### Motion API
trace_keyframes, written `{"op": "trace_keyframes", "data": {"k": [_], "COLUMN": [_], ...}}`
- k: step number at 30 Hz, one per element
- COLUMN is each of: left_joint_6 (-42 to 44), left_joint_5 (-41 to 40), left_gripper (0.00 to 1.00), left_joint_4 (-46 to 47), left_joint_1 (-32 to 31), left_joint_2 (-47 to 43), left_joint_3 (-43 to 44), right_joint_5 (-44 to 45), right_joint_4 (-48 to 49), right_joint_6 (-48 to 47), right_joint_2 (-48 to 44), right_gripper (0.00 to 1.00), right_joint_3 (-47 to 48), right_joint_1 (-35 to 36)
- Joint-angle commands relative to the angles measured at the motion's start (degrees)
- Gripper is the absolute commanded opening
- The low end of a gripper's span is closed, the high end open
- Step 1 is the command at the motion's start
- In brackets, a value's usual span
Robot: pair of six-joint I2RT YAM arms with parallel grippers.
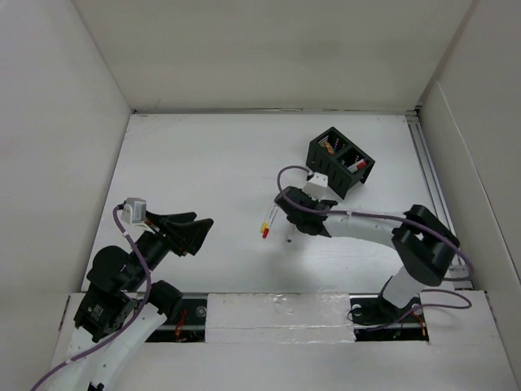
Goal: Organize the desk
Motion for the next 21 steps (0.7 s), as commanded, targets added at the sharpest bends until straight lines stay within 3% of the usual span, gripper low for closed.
{"op": "trace_keyframes", "data": {"k": [1,12,16,21], "left_joint_6": [0.35,0.35,0.35,0.35], "left_joint_5": [0.83,0.83,0.75,0.83], "left_gripper": [0.66,0.66,0.66,0.67], "left_joint_4": [2.61,2.43,2.35,2.61], "left_joint_1": [-0.29,-0.29,-0.29,-0.29], "left_joint_2": [-0.49,-0.31,-0.4,-0.32], "left_joint_3": [-0.48,-0.39,-0.22,-0.57], "right_joint_5": [4.32,9.57,14.06,15.57], "right_joint_4": [0.38,0.91,1.43,2.39], "right_joint_6": [-0.64,-6.19,-6.97,-8.47], "right_joint_2": [-9.1,-15.96,-12.99,-7.55], "right_gripper": [0.0,0.0,0.0,0.0], "right_joint_3": [0.37,8.53,14.23,17.94], "right_joint_1": [-2.02,-24.34,-32.94,-36.21]}}
